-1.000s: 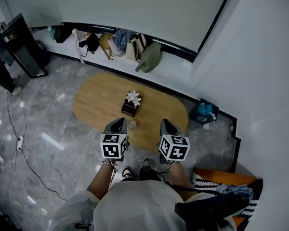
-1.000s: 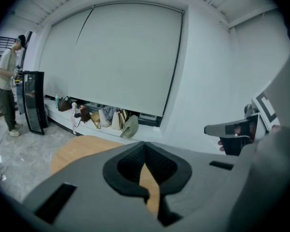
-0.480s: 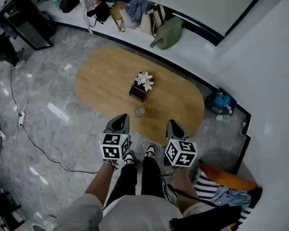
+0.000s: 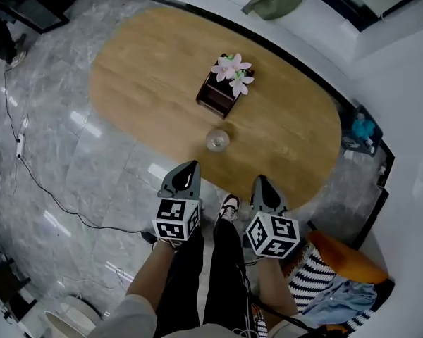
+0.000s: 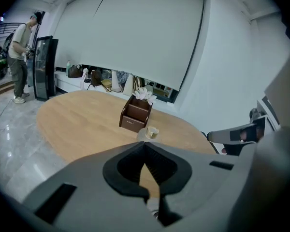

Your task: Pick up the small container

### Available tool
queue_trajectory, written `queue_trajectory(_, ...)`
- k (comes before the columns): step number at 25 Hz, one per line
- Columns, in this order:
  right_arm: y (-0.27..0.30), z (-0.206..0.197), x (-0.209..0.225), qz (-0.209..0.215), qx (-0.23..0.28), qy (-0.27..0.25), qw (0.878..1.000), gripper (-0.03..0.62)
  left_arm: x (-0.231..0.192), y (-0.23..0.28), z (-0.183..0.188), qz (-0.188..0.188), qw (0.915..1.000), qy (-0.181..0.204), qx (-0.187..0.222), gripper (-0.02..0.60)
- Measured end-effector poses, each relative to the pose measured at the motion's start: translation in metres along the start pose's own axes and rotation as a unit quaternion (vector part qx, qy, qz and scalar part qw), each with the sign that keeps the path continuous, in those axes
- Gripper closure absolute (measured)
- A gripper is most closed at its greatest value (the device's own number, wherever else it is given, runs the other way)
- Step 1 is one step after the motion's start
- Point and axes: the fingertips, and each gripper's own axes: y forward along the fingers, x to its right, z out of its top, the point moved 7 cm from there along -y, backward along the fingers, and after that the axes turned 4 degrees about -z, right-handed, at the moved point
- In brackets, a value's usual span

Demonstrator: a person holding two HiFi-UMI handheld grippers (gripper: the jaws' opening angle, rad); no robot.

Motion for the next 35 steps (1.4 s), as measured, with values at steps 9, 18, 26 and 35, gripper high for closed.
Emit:
queue_trajectory(9,0.015,-0.018,0.007,-0.023,-0.001,0.017,1.000,0.571,-0.005,0.020,-0.025,-0.041,0.9991,0.007,-0.004,0.572)
queue_trajectory(18,0.022,-0.025,0.014,-0.035,-0.010,0.025,0.999,0.571,-0.010,0.043,-0.022,-0.074,0.9958,0.048,-0.024,0.476)
queue_trajectory(26,0.031,-0.032,0.021,-0.037,-0.024,0.029,0.999,0.571,-0.010,0.071,-0.021,-0.096,0.9882,0.113,-0.037,0.305)
queue_trajectory(35,0.044,-0.030,0.031,-0.036,-0.030,0.029,0.998,0.571,-0.007,0.099,-0.023,-0.096,0.9852,0.138,-0.033,0.244)
